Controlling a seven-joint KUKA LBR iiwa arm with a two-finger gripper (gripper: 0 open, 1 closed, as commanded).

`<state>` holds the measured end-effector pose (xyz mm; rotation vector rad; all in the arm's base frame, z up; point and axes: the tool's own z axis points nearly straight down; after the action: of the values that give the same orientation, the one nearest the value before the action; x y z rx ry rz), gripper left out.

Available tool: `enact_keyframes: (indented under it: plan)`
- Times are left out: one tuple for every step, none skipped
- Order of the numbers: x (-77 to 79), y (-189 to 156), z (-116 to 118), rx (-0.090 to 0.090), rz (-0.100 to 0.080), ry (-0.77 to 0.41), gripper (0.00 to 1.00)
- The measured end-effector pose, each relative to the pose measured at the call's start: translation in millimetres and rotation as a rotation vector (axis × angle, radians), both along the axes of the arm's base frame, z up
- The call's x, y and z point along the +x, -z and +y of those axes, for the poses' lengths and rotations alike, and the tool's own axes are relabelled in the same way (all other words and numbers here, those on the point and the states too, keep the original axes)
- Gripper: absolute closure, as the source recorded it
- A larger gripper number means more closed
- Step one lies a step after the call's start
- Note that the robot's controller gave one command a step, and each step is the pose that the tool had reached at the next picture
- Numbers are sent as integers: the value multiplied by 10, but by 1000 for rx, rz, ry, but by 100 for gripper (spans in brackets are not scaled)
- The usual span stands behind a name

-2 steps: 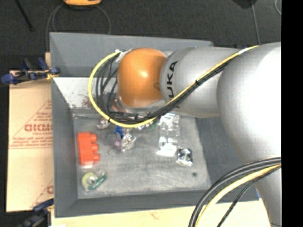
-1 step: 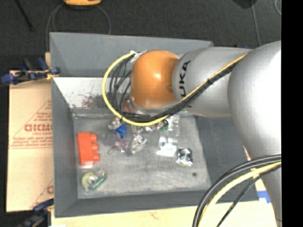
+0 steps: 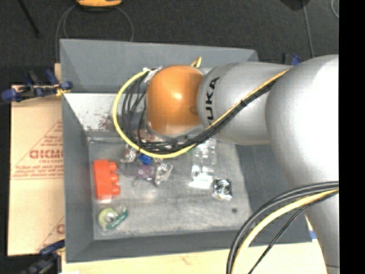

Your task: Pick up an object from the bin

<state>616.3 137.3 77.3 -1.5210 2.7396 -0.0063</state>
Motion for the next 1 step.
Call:
enact_keyframes:
  plan:
    - [-313, -13, -442, 10, -12, 120, 0]
